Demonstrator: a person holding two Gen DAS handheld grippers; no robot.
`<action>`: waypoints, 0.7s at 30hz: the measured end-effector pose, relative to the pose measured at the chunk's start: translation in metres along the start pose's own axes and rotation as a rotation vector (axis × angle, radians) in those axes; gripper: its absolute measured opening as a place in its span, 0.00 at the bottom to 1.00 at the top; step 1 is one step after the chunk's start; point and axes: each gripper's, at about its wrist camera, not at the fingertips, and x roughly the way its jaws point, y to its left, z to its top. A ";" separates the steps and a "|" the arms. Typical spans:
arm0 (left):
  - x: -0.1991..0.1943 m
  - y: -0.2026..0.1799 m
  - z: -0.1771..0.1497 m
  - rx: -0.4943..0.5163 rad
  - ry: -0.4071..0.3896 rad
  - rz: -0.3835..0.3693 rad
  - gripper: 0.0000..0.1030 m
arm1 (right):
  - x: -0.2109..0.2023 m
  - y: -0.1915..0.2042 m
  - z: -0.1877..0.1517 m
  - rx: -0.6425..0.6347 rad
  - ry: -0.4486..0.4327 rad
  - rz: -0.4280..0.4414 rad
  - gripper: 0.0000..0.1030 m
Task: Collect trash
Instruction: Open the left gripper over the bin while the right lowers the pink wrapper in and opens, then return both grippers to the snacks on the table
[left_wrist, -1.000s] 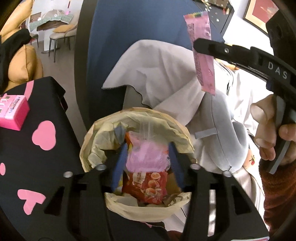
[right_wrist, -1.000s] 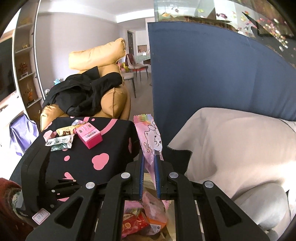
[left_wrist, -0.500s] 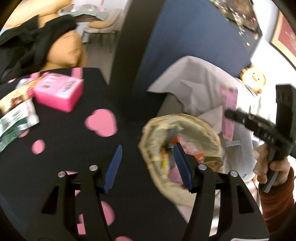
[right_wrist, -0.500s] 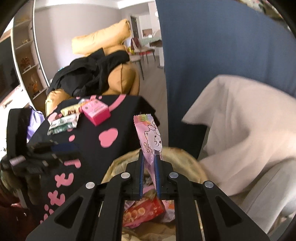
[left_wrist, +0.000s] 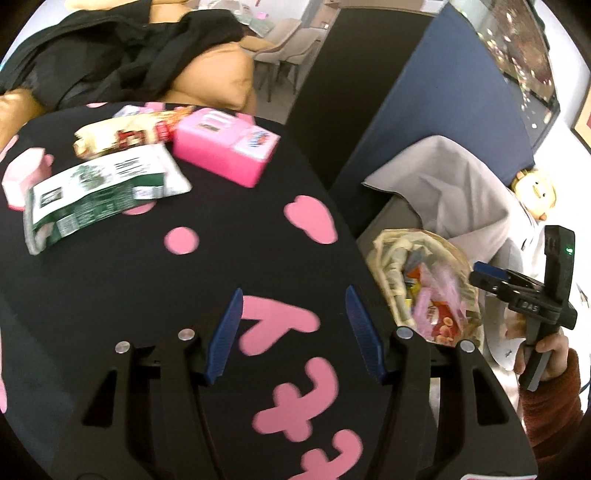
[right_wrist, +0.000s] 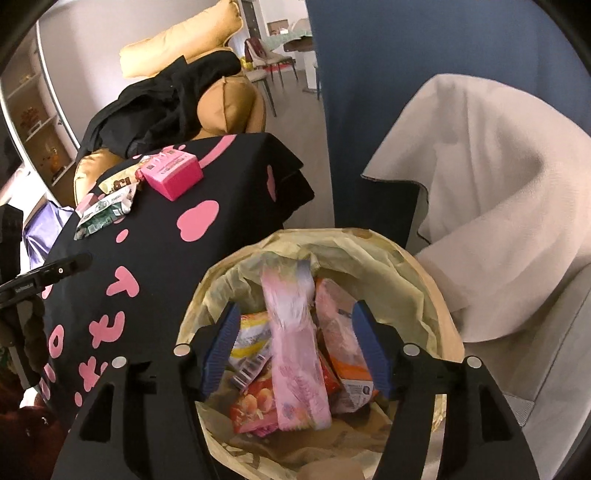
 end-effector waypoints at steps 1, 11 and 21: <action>-0.003 0.005 -0.001 -0.010 -0.004 0.006 0.54 | -0.001 0.002 0.001 -0.005 -0.002 -0.001 0.58; -0.031 0.081 -0.012 -0.106 -0.064 0.114 0.54 | -0.007 0.050 0.024 -0.102 -0.054 0.073 0.58; -0.055 0.125 0.029 0.043 -0.164 0.166 0.54 | 0.034 0.139 0.067 -0.234 -0.041 0.187 0.58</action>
